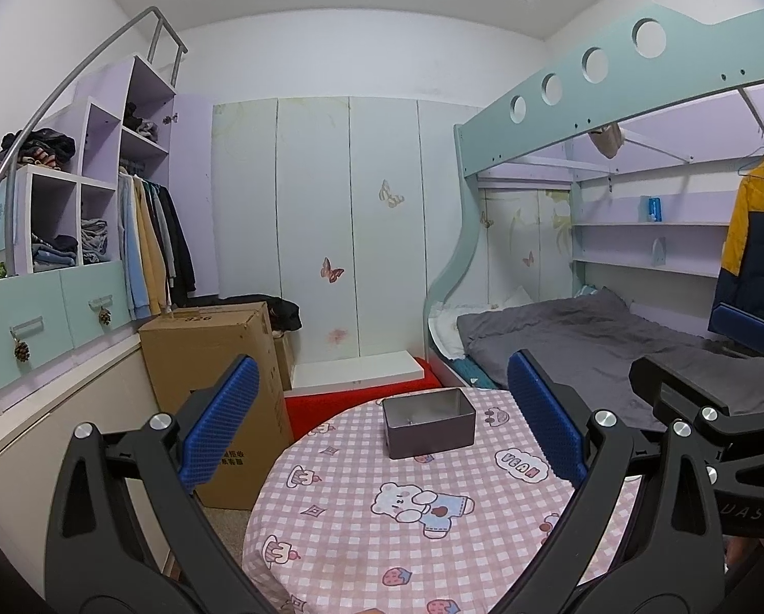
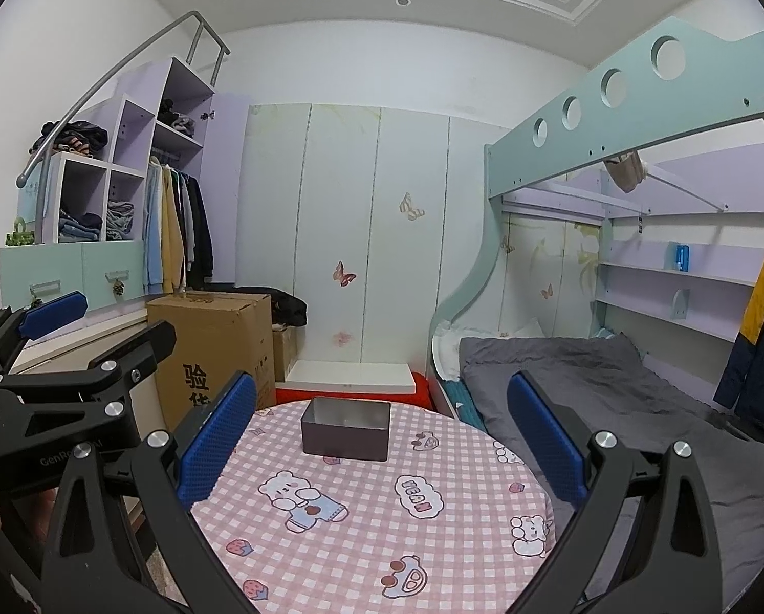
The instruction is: Organize jewelry
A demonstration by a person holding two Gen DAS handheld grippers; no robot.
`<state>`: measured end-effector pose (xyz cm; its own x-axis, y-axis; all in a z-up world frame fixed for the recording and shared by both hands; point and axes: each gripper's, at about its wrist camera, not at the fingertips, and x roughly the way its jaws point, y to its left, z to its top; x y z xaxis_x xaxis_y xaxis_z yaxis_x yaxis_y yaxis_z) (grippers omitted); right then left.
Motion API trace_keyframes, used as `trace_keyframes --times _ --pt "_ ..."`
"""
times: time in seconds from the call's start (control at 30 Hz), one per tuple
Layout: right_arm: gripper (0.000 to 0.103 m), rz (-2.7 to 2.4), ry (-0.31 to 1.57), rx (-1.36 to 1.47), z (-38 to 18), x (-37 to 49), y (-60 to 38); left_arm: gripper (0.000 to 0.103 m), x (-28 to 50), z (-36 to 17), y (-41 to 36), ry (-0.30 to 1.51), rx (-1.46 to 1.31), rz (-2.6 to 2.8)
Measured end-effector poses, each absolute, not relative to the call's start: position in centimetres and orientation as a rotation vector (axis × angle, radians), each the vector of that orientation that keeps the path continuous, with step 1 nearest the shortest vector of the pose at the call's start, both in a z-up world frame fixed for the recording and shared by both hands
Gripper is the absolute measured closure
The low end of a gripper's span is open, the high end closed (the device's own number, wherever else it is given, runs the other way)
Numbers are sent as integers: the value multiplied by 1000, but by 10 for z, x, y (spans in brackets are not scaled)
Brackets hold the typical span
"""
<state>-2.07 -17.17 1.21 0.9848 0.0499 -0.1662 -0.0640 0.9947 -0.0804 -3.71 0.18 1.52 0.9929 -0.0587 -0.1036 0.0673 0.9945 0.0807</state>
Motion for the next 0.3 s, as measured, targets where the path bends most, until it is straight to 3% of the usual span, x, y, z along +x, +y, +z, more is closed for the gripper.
trace_keyframes --times 0.3 --pt "8 52 213 -75 -2 6 -174 7 -10 3 -3 143 99 -53"
